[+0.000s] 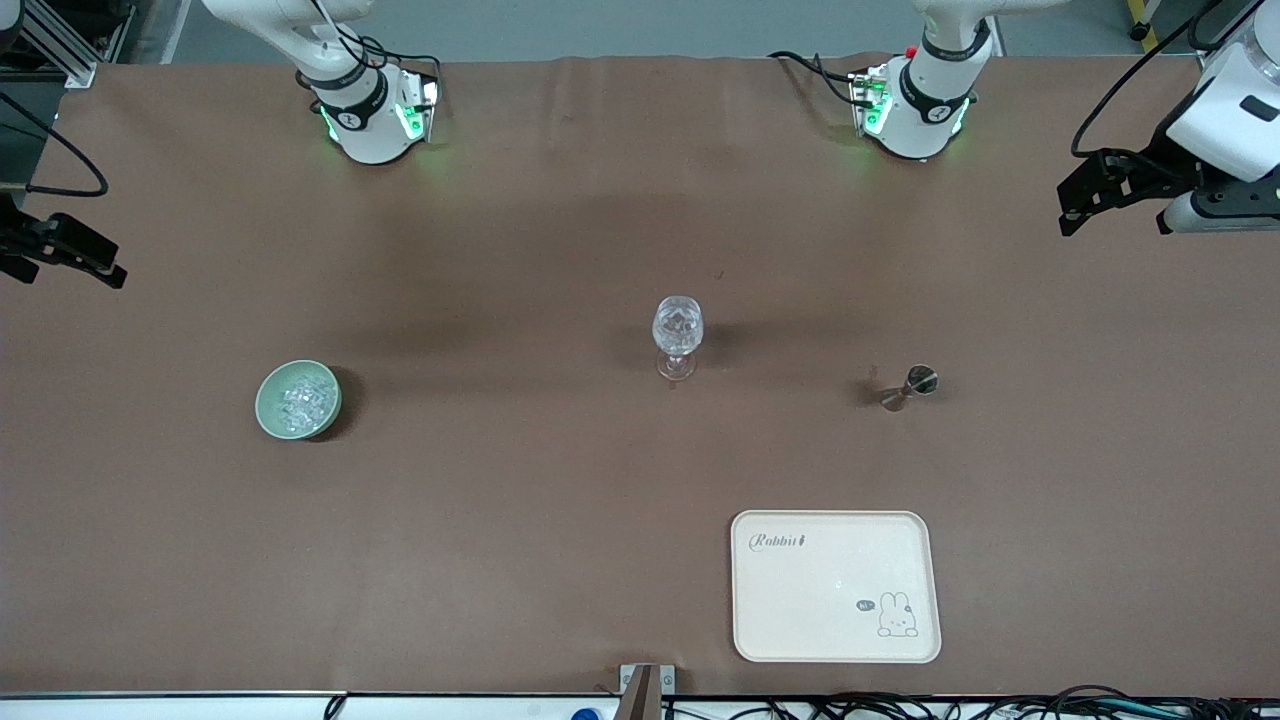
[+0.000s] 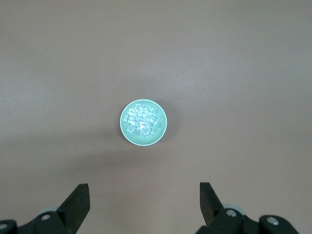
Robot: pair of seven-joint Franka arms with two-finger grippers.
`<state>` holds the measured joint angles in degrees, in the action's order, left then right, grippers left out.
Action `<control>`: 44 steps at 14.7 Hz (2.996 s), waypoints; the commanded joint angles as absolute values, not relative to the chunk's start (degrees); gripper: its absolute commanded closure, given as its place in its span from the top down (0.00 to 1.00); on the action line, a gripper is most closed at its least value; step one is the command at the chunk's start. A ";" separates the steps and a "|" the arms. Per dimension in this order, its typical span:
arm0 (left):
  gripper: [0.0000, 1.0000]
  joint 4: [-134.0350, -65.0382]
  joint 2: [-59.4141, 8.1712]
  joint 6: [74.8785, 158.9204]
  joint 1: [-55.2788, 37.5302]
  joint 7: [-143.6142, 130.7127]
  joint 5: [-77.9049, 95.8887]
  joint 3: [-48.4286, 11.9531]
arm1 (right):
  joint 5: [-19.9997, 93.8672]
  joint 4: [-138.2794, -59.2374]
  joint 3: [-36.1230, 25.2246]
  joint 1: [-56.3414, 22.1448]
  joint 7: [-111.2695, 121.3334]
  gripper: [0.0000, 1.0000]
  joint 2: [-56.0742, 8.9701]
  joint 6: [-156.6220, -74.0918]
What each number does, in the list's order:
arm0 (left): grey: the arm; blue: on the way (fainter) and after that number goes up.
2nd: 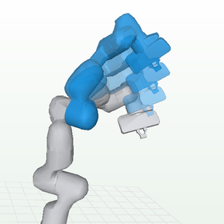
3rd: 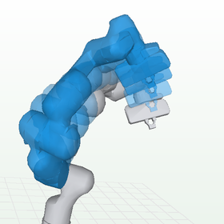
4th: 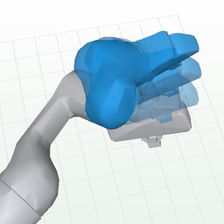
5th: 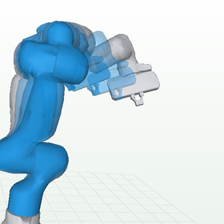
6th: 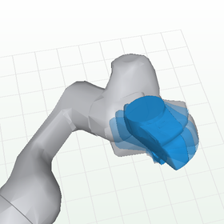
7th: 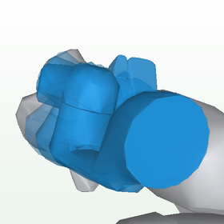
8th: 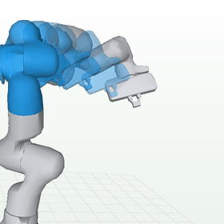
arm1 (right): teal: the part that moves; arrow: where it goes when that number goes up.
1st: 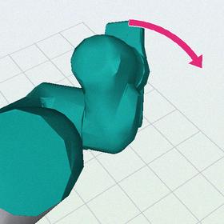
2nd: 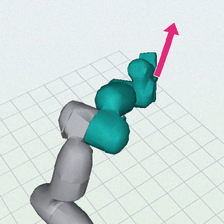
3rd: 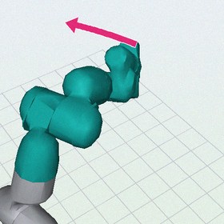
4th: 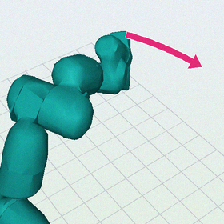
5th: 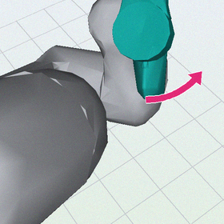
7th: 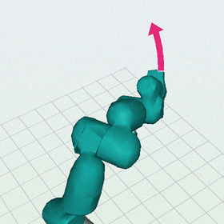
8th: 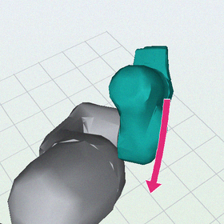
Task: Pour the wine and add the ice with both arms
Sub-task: 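Grasp the metal jigger with the left gripper and lift it, then raise the jigger with the left gripper while the right gripper reaches the bowl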
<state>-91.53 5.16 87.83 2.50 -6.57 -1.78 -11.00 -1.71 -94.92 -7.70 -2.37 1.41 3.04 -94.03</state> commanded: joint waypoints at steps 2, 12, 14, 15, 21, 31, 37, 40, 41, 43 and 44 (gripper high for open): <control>1.00 -90.53 4.75 87.80 2.46 -7.36 -2.46 -11.16 | -1.94 -92.29 -7.47 -1.58 4.82 0.99 2.90 -92.81; 1.00 -83.85 -5.44 88.07 3.43 -5.00 -2.81 -10.28 | -1.76 -92.64 -7.47 -1.58 5.36 0.99 2.37 -92.37; 1.00 -83.94 -7.28 87.89 4.66 -9.73 -2.11 -10.37 | -1.76 -92.72 -7.47 -1.58 5.36 0.99 2.37 -92.37; 1.00 -84.02 -8.60 87.89 4.75 -12.19 -2.02 -10.37 | -1.76 -92.81 -7.47 -1.58 5.36 0.99 2.37 -92.37; 0.97 -85.25 -15.45 89.30 4.83 -34.85 2.54 -10.55 | -1.67 -92.90 -7.47 -0.79 5.45 0.99 2.29 -92.37; 0.91 -85.08 -32.59 93.25 13.62 -49.29 26.43 -10.37 | -0.62 -92.90 -7.47 -0.79 5.80 0.99 0.80 -92.55; 0.88 -84.90 -39.54 95.36 16.08 -53.35 35.32 -10.37 | -0.62 -95.27 -7.38 -0.88 5.89 0.99 -1.58 -96.14; 0.86 -84.99 -42.09 96.06 17.84 -52.65 37.44 -10.37 | -0.53 -98.52 -7.38 -0.88 5.89 0.98 -1.67 -100.44; 0.85 -84.99 -42.80 96.15 18.10 -52.21 38.05 -10.37 | -0.53 -99.13 -7.38 -0.88 5.89 0.98 -1.84 -101.50; 0.84 -84.99 -43.94 96.33 18.81 -51.34 38.23 -10.46 | -0.53 -99.32 -7.38 -0.79 5.89 0.98 -2.72 -102.21; 0.83 -85.08 -44.38 96.33 18.90 -50.46 38.32 -10.46 | -0.53 -99.32 -7.38 -0.79 5.89 0.98 -3.33 -102.39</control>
